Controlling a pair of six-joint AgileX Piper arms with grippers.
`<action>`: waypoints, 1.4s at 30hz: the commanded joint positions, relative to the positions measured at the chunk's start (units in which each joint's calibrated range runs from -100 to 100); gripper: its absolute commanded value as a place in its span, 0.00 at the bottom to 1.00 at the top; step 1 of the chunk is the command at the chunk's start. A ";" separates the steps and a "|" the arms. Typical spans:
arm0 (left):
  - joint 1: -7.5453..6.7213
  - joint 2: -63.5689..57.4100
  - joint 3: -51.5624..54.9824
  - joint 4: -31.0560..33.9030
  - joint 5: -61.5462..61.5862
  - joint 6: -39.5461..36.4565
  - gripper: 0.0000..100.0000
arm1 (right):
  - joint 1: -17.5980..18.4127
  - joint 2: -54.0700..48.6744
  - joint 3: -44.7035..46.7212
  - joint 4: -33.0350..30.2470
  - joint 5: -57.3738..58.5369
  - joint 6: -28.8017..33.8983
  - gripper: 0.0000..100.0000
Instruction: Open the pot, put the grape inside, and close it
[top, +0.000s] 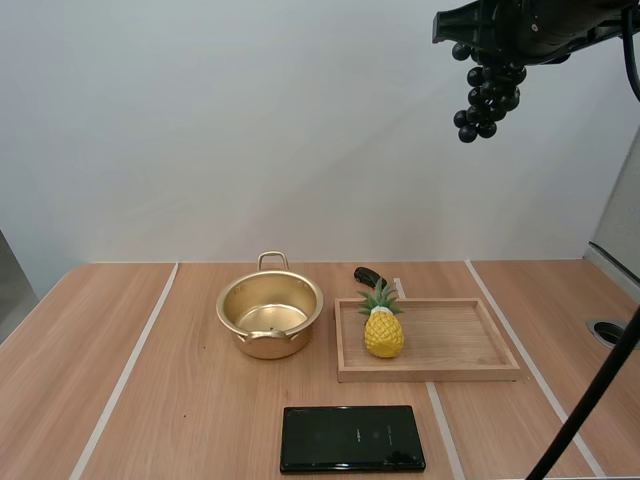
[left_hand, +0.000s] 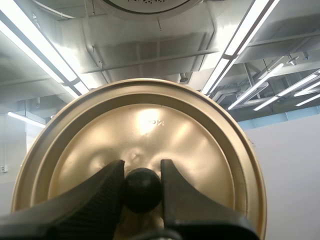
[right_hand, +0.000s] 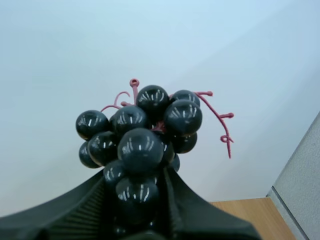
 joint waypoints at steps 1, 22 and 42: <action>-0.09 0.14 -0.10 -0.90 -0.66 -0.08 0.00 | -0.25 -0.70 -0.87 4.28 -1.04 -6.23 0.00; -0.09 0.14 -0.10 -0.90 1.92 3.26 0.00 | 0.05 8.24 -0.87 49.27 28.40 -56.34 0.00; -0.09 0.14 -0.10 -0.90 4.51 3.28 0.00 | 17.55 23.96 -0.47 28.88 28.40 -52.19 0.00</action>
